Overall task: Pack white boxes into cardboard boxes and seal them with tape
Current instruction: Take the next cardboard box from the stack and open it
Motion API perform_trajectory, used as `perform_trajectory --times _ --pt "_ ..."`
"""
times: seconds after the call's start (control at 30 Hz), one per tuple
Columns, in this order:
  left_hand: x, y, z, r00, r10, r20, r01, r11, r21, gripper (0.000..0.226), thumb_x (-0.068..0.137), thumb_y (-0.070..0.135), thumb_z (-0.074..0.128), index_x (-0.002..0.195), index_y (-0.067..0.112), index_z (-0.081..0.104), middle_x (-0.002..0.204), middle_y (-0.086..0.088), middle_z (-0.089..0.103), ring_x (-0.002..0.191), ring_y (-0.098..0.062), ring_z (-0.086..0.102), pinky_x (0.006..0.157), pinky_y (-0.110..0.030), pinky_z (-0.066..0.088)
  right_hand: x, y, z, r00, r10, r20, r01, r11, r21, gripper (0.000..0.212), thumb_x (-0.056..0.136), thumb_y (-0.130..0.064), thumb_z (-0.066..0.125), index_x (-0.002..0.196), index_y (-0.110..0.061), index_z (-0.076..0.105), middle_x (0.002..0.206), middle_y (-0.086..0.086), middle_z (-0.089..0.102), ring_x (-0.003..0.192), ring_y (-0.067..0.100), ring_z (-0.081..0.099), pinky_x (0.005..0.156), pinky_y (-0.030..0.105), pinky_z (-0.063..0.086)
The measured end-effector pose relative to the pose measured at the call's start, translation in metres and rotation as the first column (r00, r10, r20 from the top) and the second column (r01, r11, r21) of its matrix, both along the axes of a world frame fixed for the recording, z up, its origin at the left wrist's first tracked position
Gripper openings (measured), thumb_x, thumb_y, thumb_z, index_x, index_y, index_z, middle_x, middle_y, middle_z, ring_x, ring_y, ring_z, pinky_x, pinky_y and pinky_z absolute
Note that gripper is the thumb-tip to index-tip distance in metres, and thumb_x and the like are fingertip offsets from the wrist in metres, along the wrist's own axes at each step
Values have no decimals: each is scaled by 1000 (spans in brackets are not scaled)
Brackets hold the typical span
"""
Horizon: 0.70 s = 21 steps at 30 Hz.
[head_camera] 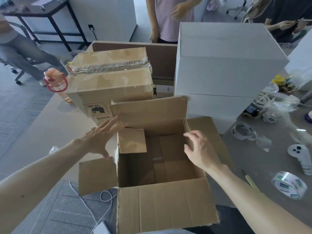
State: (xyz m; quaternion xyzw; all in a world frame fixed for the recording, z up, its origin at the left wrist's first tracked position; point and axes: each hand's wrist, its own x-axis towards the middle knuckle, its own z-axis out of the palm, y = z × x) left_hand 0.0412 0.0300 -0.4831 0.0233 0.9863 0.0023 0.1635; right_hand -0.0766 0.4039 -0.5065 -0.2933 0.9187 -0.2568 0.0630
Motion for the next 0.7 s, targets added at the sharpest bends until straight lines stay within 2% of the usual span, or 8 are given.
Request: perform_trajectory --times 0.1,0.2,0.3,0.4,0.5,0.57,0.63,0.7 --pt "-2 -5 -11 991 49 -122 -34 992 122 136 56 52 92 156 40 0 164 10 -19 151 -28 15 107 -51 42 14 -52 1 926 48 375 -43 999 -22 41 92 -28 61 132 -17 58 118 -2 67 108 13 62 87 15 46" --pt "-10 -1 -17 956 109 -274 -49 975 215 106 77 39 82 156 37 10 165 4 13 144 -31 32 107 -56 44 21 -98 -26 675 -39 736 19 999 35 61 91 -37 60 146 -18 40 142 2 52 129 21 50 103 27 39" --pt "-19 0 -21 877 241 -416 -86 930 357 77 87 22 73 151 33 31 139 -7 42 124 -31 48 97 -55 50 28 -129 -52 467 -128 875 213 977 29 75 88 -42 65 151 -23 29 154 3 35 137 25 41 110 40 39" --pt "-30 -3 -17 808 338 -482 -143 907 395 58 89 16 70 141 30 48 118 -10 45 102 -29 52 85 -49 53 29 -149 -61 355 -49 934 324 943 -73 65 88 -35 66 146 -23 39 144 0 47 130 24 47 100 40 46" --pt "-38 -2 -11 798 364 -479 -146 889 433 45 94 13 62 137 25 55 114 -11 49 90 -23 52 77 -44 53 30 -155 -51 452 38 891 387 892 -234 41 92 -29 62 132 -24 54 123 -3 62 118 18 56 94 37 51" --pt "-42 -2 -6 816 382 -434 -141 859 491 42 98 16 54 139 24 55 117 -9 53 94 -21 54 81 -35 47 33 -156 -41 565 42 824 401 859 -319 44 93 -30 61 136 -24 50 125 -3 62 118 15 57 98 38 51" --pt "-47 -2 5 837 424 -347 -182 813 552 41 99 29 46 139 28 54 118 -2 53 102 -15 51 86 -29 38 40 -163 -25 655 127 745 325 843 -429 44 94 -30 62 135 -22 50 125 -6 62 115 11 59 99 33 51" --pt "-52 -5 21 836 483 -260 -244 752 612 47 94 43 36 136 33 56 116 7 56 108 -9 49 90 -27 36 50 -177 -10 684 282 673 157 844 -513 50 91 -33 64 137 -22 50 126 -9 63 114 6 59 100 28 48"
